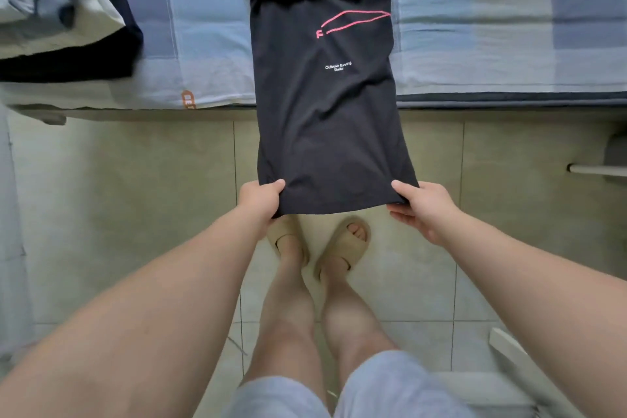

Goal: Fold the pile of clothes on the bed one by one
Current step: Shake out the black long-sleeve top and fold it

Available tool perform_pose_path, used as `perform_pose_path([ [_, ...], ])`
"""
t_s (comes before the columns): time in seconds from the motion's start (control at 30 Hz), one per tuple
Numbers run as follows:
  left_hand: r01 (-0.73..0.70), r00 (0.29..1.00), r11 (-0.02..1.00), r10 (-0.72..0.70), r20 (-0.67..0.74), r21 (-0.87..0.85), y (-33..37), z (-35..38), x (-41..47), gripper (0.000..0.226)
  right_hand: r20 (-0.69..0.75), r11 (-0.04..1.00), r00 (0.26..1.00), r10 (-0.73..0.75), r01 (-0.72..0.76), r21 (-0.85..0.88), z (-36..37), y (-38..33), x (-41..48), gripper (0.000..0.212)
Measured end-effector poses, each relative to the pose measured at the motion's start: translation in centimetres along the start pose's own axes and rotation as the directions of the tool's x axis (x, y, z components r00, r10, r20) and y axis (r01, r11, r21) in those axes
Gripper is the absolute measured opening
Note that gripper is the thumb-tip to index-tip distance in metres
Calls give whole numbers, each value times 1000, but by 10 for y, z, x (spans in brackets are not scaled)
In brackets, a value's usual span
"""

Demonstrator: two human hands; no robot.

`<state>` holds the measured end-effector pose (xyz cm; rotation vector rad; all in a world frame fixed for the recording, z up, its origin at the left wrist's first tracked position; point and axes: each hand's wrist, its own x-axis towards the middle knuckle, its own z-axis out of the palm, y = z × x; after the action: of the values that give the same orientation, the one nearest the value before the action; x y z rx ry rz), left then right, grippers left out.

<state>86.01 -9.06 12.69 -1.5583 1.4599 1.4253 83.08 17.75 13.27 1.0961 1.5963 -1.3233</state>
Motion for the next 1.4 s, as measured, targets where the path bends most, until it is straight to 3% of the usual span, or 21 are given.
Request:
perform_pose_path([
  [0.13, 151, 985, 988, -149, 86, -26, -5, -21, -50, 25, -28, 1000, 999, 29, -30, -1, -13, -4, -48, 10],
  [0.27, 214, 972, 969, -200, 121, -122, 35, -30, -82, 19, -71, 1000, 997, -2, 2, 1, -17, -58, -78, 6],
  [0.43, 135, 981, 962, -95, 171, -236, 149, -24, -91, 8, -142, 995, 985, -94, 98, 26, 2, -180, -84, 4],
  [0.67, 111, 980, 895, -25, 198, -432, 338, -9, -40, 23, -111, 975, 984, -138, 155, 159, 48, -363, -32, 12],
  [0.83, 64, 980, 929, 10, 199, -364, 439, 10, 18, 14, -134, 979, 985, -111, 131, 154, 88, -452, 33, 12],
  [1.0, 11, 971, 953, 63, 231, -304, 494, 36, 90, 19, -150, 975, 983, -107, 133, 176, 111, -503, 114, 21],
  [1.07, -55, 965, 955, 125, 230, -291, 499, 47, 111, 23, -137, 977, 983, -121, 142, 156, 117, -508, 143, 30],
  [1.13, -237, 954, 964, 254, 158, -116, 488, 58, 128, 31, -120, 980, 974, -189, 195, 35, 122, -498, 164, 34],
  [1.17, -382, 922, 919, 372, 111, 96, 477, 62, 139, 32, -131, 959, 953, -273, 258, -120, 124, -487, 175, 37],
  [1.2, -516, 852, 777, 510, 121, 361, 464, 66, 149, 35, -111, 881, 915, -389, 334, -336, 124, -475, 185, 43],
  [1.23, -590, 766, 544, 611, 201, 596, 449, 69, 159, 41, -39, 728, 870, -491, 385, -566, 123, -460, 196, 52],
  [1.27, -604, 696, 304, 652, 301, 736, 436, 74, 169, 47, 42, 547, 831, -555, 402, -734, 123, -446, 205, 59],
  [1.3, -593, 651, 129, 658, 378, 795, 425, 78, 181, 54, 99, 407, 805, -585, 397, -823, 122, -436, 216, 65],
  [1.33, -577, 635, 41, 650, 417, 815, 418, 83, 191, 60, 133, 320, 792, -596, 387, -865, 122, -428, 228, 68],
  [1.4, -568, 623, 1, 654, 429, 823, 405, 91, 216, 68, 161, 214, 782, -602, 353, -911, 121, -415, 254, 71],
])
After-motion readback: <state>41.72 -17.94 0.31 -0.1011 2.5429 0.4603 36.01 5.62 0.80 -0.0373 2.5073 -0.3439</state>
